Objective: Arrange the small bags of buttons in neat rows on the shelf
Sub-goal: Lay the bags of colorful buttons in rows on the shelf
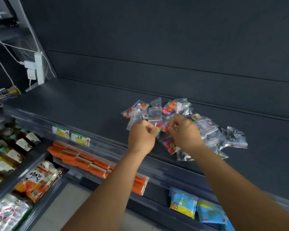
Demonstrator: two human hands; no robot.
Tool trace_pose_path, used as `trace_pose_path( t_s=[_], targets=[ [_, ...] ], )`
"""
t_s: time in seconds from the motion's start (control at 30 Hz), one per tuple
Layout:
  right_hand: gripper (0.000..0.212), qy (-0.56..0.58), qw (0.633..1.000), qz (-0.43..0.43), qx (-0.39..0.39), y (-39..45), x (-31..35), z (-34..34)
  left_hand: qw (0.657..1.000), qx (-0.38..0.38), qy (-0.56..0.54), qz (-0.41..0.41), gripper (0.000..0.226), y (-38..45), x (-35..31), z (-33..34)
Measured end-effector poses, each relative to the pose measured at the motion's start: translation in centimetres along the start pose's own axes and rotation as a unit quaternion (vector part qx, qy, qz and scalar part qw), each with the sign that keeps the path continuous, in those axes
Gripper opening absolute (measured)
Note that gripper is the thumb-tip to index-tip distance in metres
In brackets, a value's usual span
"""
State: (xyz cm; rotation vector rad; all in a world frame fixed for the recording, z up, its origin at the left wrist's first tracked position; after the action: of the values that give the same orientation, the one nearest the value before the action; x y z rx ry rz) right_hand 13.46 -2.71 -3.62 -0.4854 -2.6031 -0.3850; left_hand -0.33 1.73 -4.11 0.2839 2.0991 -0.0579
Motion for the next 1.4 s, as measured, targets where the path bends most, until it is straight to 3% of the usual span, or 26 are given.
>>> trace_pose_path(
  t_s=[0.1,0.2,0.33,0.43,0.5,0.6,0.73,1.1,1.3,1.4],
  targets=[
    [0.018,0.134,0.987,0.060,-0.066,-1.0,-0.4,-1.8,0.994,0.013,-0.099,0.034,0.020,-0.4,-2.1,-0.4],
    [0.026,0.264,0.951,0.116,-0.109,-2.7,-0.8,-3.8,0.982,0.053,-0.177,0.049,0.016,-1.2,-4.3,0.6],
    [0.025,0.323,0.923,0.170,-0.119,-5.3,-3.0,-6.5,0.968,0.136,-0.205,0.042,0.020,-3.1,-6.8,3.4],
    [0.018,0.331,0.914,0.187,-0.145,-7.5,-5.3,-8.9,0.959,0.186,-0.210,0.048,0.020,-5.1,-8.8,6.0],
    [0.012,0.332,0.908,0.194,-0.166,-9.1,-7.0,-10.4,0.949,0.219,-0.220,0.049,0.007,-6.7,-10.3,7.8],
    [0.006,0.336,0.903,0.198,-0.183,-11.6,-10.0,-12.7,0.943,0.245,-0.217,0.061,0.024,-9.1,-12.6,10.9],
    [0.004,0.327,0.895,0.225,-0.204,-15.0,-14.7,-16.4,0.934,0.277,-0.213,0.073,0.013,-13.0,-15.9,15.3],
    [0.013,0.404,0.865,0.239,-0.179,-24.5,-27.3,-27.4,0.911,0.319,-0.253,0.069,0.018,-24.6,-25.7,26.5],
    [0.013,0.425,0.829,0.259,-0.256,-27.7,-32.9,-30.8,0.910,0.333,-0.235,0.078,0.013,-28.5,-28.8,31.7],
    [0.018,0.440,0.811,0.282,-0.264,-28.4,-35.1,-31.8,0.909,0.348,-0.216,0.071,0.023,-29.0,-29.9,34.3]
  ],
)
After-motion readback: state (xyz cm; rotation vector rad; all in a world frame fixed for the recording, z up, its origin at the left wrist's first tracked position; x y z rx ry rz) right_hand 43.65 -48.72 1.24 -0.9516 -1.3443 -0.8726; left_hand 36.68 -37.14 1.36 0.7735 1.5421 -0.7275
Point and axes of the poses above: each hand's wrist, its own y-axis towards the middle knuckle, its own z-axis out of the palm, x = y × z, the point moved 1 cm from there along y, towards the middle knuckle, and after that the axes turned 6 degrees about -y, right-handed, at the moved point
